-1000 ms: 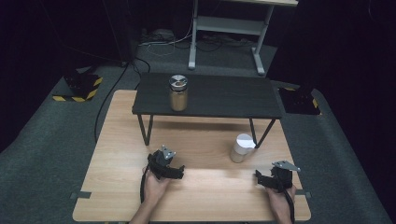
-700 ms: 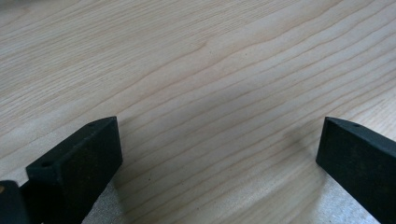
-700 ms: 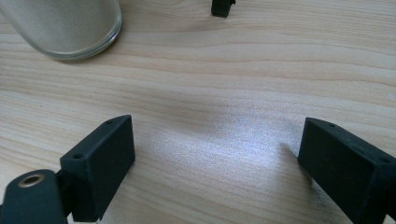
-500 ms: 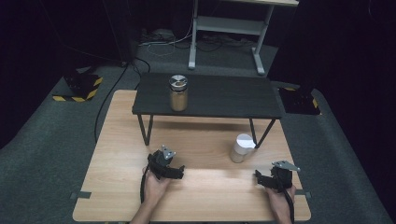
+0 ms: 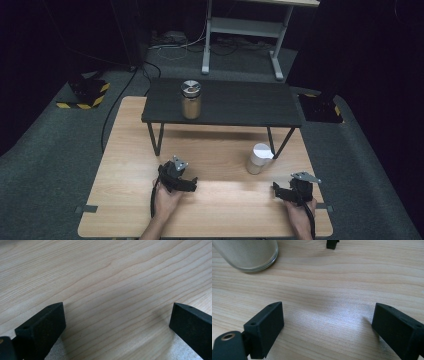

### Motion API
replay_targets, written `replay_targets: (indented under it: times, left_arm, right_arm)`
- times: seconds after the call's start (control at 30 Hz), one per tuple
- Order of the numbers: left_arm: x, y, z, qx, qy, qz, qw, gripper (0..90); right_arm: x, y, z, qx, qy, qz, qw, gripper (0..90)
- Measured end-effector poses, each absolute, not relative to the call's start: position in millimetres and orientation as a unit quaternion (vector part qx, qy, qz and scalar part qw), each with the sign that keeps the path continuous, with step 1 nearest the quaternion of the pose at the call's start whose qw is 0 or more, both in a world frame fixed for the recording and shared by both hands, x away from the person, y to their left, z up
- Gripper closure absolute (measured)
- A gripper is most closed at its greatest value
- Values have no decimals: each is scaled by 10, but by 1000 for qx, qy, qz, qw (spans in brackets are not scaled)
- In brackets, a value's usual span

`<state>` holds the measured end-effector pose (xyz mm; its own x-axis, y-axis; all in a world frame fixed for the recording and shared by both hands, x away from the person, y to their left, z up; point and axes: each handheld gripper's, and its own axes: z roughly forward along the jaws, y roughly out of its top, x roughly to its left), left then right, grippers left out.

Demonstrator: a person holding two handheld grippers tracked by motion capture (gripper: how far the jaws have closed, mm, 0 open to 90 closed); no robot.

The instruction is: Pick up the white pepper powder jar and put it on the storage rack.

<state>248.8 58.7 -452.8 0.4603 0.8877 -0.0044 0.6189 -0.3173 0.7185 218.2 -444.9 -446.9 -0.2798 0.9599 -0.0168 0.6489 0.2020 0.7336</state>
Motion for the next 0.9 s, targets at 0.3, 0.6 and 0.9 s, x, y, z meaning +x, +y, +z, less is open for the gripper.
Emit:
replay_targets:
  times: [0.3,0.6,0.9]
  left_arm:
    - [2486,587,-4527,786,479,202,334,8]
    - [2484,586,-4528,786,480,202,335,10]
    - [2483,586,-4529,785,480,202,335,12]
  right_arm:
    - [2186,-4458,-4462,546,737,317,240,83]
    - [2073,-4461,-4482,532,741,338,232,76]
    - [1960,-4350,-4455,500,757,354,226,83]
